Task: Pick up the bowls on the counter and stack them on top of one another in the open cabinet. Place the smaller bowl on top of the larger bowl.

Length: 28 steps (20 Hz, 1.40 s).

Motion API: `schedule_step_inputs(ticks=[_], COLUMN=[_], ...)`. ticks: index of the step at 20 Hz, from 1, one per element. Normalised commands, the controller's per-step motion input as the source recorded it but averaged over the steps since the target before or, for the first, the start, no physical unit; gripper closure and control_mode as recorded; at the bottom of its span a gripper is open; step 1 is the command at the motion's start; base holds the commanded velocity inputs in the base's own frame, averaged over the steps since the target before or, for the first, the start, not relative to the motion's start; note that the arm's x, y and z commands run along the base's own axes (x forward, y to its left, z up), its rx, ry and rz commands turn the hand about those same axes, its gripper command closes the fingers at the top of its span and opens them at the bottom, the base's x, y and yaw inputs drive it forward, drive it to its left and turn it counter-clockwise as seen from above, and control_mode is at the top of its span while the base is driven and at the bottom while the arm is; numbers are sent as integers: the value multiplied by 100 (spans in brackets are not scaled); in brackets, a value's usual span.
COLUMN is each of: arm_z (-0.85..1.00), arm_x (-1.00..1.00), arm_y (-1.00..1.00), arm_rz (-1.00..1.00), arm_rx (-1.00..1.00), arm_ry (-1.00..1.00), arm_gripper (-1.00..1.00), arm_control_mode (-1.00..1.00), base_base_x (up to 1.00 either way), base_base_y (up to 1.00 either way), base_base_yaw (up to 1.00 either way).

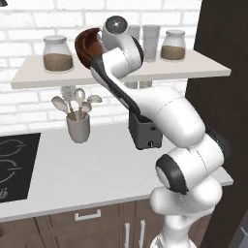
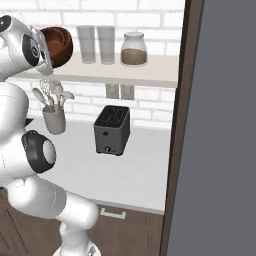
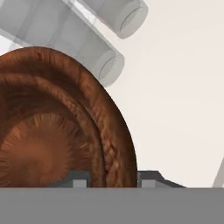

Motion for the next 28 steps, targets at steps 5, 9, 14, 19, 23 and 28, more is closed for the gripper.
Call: schedule_step_inputs(ticks=[5, 9, 14, 19, 23, 28], arm_z=[-1, 0, -8, -65, -100, -100], arm_x=[72, 4, -95, -100, -100, -100], arm_y=[47, 1, -46, -91, -100, -96], arm_rz=[-3, -3, -2, -4, 0, 0], arm_rx=[0, 0, 9, 14, 2, 0], arm_ry=[0, 0, -8, -20, -2, 0], arm_gripper=[-100, -100, -100, -100, -100, -100], arm_control_mode=[-100, -100, -100, -100, -100, -100], base_base_x=[0, 0, 0, 0, 0, 0], base_base_y=[0, 0, 0, 0, 0, 0], base_base_yaw=[0, 0, 0, 0, 0, 0])
